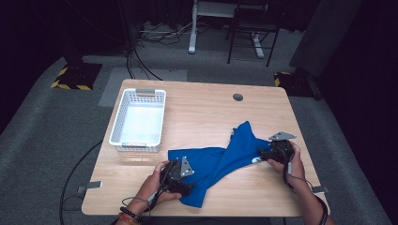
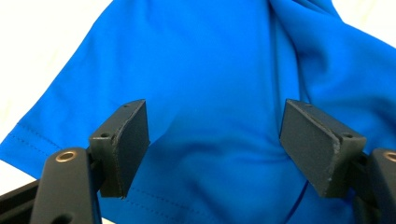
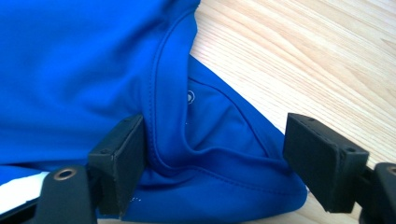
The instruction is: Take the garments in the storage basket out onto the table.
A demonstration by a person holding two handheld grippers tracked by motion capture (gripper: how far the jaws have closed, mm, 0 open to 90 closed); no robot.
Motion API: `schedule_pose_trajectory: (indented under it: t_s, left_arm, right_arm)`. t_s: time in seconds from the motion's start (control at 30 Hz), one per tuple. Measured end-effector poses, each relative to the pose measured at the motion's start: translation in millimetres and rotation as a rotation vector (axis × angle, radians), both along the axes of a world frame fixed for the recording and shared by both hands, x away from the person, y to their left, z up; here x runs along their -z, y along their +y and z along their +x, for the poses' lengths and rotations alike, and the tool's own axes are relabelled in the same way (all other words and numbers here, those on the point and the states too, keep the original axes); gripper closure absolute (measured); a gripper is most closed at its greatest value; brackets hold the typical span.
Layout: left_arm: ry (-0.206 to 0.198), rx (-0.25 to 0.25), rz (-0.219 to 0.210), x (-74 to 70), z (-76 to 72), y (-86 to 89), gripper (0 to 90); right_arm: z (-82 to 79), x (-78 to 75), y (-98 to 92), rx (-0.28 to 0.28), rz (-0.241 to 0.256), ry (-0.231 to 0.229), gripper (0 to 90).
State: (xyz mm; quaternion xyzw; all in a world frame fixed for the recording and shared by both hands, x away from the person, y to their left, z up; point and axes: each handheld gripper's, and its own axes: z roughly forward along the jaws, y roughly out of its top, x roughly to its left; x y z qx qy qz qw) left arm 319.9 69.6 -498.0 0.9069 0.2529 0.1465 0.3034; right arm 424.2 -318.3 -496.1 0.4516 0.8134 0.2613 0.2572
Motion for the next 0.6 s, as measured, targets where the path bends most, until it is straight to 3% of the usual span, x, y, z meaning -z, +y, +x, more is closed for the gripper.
schedule_pose_trajectory:
  t_s: [0.2,0.33,0.43,0.5,0.6]
  left_arm:
    - [0.009,0.025,-0.013,1.0,-5.3,-8.4,24.1]
    - [0.022,0.034,-0.034,2.3,-9.5,-17.4,24.1]
    - [-0.002,0.045,-0.01,1.1,-12.7,-22.6,23.9]
    - [-0.021,0.038,0.001,0.2,-13.5,-23.1,23.6]
    - [-0.041,0.024,0.006,-3.2,-13.7,-19.4,22.7]
  right_arm:
    - [3.6,-0.1,-6.7,0.028,-0.011,-0.005,21.8]
    - [4.5,1.4,-8.2,0.033,-0.029,-0.042,21.2]
    - [4.2,1.4,-9.1,0.029,-0.031,-0.053,23.0]
    - [1.6,-0.1,-9.4,0.026,-0.009,-0.056,26.3]
    - [-8.5,-8.8,-6.0,-0.024,0.035,-0.093,29.3]
